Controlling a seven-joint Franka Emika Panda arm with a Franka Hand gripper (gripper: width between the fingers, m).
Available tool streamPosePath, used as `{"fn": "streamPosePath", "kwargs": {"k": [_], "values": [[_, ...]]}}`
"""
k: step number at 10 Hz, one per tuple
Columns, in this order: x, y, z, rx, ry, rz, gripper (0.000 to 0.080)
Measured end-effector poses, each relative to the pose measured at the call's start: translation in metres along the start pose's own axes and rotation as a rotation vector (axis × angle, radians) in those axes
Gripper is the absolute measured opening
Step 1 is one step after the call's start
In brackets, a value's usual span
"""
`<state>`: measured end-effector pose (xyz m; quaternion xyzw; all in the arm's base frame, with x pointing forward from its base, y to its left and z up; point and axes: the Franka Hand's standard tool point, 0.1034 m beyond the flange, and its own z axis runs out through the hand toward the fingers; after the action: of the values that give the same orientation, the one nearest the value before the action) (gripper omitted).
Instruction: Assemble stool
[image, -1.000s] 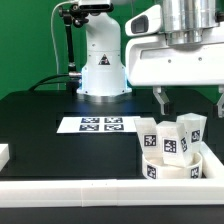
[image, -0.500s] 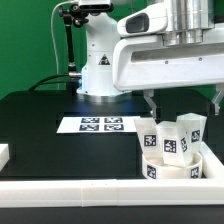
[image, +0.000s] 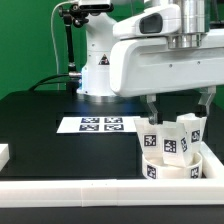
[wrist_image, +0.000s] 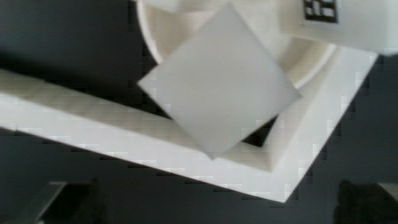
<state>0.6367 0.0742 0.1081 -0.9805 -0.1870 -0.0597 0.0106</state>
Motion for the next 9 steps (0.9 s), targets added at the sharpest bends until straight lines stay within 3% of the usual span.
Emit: {"fn": "streamPosePath", "kwargs": {"k": [3, 6, 9], "values": [[-0.010, 0.005, 0.007, -0.003, -0.020, -0.231, 0.0648], [-0.014, -0.007, 0.010, 0.011, -0.035, -0.233, 0.0648], [-0.015, -0.005, 0.011, 0.008, -0.033, -0.230, 0.0648]]}}
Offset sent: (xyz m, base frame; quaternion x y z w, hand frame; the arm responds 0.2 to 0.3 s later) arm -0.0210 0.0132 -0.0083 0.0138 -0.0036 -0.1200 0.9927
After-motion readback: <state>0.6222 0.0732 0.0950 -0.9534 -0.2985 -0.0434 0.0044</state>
